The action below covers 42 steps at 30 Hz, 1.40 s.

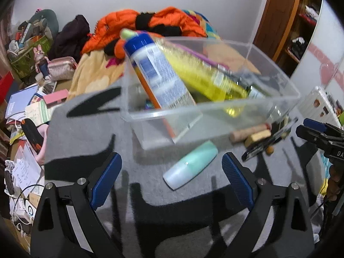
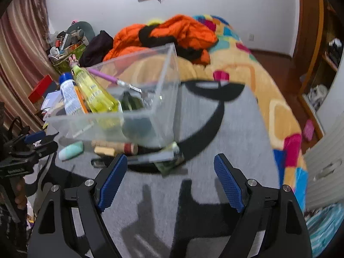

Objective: Organize objects
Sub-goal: 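Reach the left gripper to the mint-green deodorant stick while the right reaches the black pen, then grasp the mint-green stick with the left gripper while the right grasps the black pen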

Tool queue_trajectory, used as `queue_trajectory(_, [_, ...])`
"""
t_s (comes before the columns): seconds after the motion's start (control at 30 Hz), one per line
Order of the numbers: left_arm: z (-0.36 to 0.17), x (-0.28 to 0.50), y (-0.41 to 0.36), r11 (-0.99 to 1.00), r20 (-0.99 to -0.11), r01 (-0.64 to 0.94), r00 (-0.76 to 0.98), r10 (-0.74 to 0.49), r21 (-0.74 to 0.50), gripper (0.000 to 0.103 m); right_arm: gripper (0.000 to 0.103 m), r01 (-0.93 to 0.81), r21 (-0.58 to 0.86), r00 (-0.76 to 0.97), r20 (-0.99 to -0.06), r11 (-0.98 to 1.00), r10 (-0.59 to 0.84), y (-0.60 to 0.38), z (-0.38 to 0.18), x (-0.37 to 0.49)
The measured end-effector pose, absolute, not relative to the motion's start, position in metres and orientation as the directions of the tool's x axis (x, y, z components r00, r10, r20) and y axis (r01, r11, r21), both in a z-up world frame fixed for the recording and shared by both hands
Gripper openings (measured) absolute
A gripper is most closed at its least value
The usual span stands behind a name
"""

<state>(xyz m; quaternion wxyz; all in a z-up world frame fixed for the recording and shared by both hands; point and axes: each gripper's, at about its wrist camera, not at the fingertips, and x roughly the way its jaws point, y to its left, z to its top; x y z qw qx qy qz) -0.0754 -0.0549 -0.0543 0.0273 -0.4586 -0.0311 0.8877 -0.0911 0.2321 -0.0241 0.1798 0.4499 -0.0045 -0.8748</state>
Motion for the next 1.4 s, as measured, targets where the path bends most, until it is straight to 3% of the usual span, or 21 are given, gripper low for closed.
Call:
queue_trajectory(0.47, [-0.081,-0.089,-0.034,-0.996,-0.824,-0.079,-0.561,0.078,-0.041,0.093,0.039,0.323,0.254,-0.494,-0.776,-0.912,-0.392,0.226,-0.037,-0.106])
queue_trajectory(0.7, [-0.078,-0.081,-0.03,-0.991,-0.82,-0.122,-0.559,0.119,-0.06,0.055,0.025,0.345,0.285,-0.497,-0.753,-0.894,-0.431,0.229,-0.03,-0.1])
queue_trajectory(1.03, [-0.074,-0.06,-0.012,-0.967,-0.824,-0.202,-0.515,0.238,-0.153,0.05,0.025,0.458,0.234,-0.444,-0.776,-0.858,-0.449,0.216,-0.027,-0.064])
queue_trajectory(1.4, [-0.063,-0.061,-0.023,-0.969,-0.825,-0.145,-0.509,0.248,-0.202,0.05,0.028,0.599,0.187,-0.307,-0.845,-0.779,-0.439,0.197,-0.043,-0.036])
